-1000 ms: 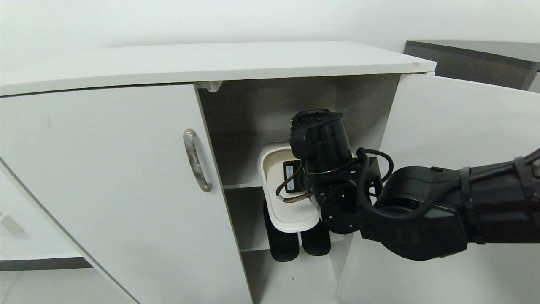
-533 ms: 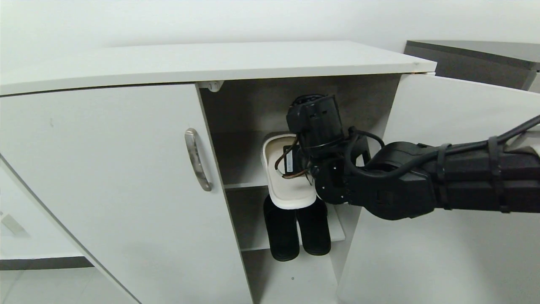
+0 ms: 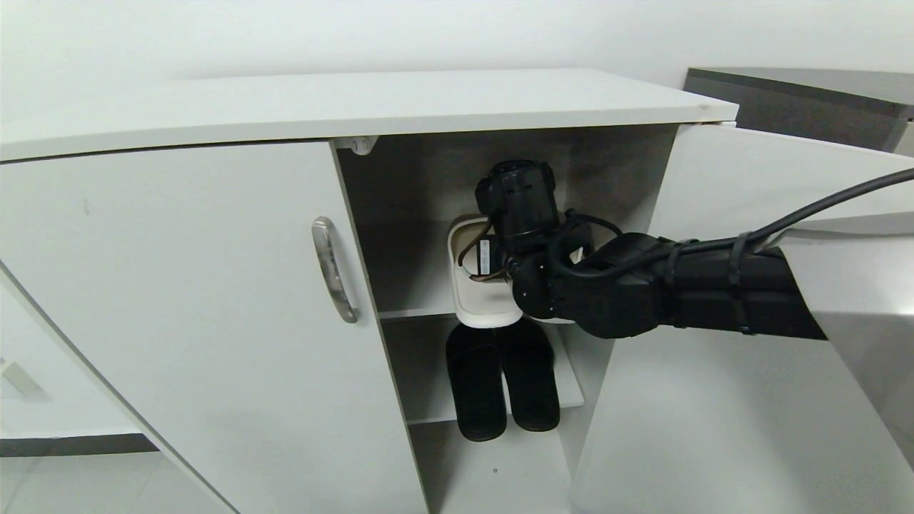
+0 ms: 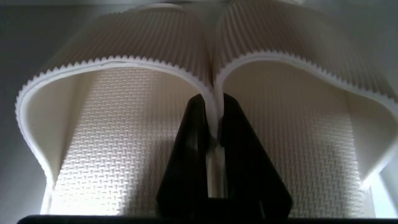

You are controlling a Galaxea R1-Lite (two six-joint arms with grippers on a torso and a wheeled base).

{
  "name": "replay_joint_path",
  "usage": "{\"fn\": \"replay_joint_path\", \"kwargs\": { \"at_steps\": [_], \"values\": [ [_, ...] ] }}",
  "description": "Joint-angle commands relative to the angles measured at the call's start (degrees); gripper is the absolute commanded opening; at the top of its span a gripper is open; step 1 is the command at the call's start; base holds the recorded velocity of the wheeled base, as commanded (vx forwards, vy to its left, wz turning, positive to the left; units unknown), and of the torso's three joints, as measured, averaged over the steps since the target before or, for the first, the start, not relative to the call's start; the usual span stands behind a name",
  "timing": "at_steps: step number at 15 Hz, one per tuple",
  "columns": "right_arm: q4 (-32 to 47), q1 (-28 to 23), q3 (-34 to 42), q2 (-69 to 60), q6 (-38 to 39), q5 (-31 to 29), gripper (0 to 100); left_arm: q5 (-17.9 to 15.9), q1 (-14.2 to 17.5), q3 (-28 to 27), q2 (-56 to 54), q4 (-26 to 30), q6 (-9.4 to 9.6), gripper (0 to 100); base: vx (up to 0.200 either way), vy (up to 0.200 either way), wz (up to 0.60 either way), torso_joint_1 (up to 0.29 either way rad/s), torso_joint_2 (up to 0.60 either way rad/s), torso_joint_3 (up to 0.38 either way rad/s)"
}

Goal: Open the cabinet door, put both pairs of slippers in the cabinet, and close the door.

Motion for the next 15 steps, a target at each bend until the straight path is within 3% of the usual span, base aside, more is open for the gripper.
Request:
{"fn": "replay_joint_path", "kwargs": {
  "at_steps": [1,14,15],
  "values": [
    [-0.17,-0.26,-0.40,1.08,-0.40,0.02,0,0.06,0.01,0.00,-0.01,0.02,-0.11,0,0.000,0.000,0.00,0.000,0.00,0.000],
    [-0.17,-0.43,-2.51,3.10,-1.10,-0.15,0,-0.03,0.01,0.00,-0.01,0.02,-0.02,0,0.000,0.000,0.00,0.000,0.00,0.000],
    [-0.26,-0.43,-2.51,3.10,-1.10,-0.15,100,-0.03,0.01,0.00,-0.01,0.02,-0.02,0,0.000,0.000,0.00,0.000,0.00,0.000]
  ]
}}
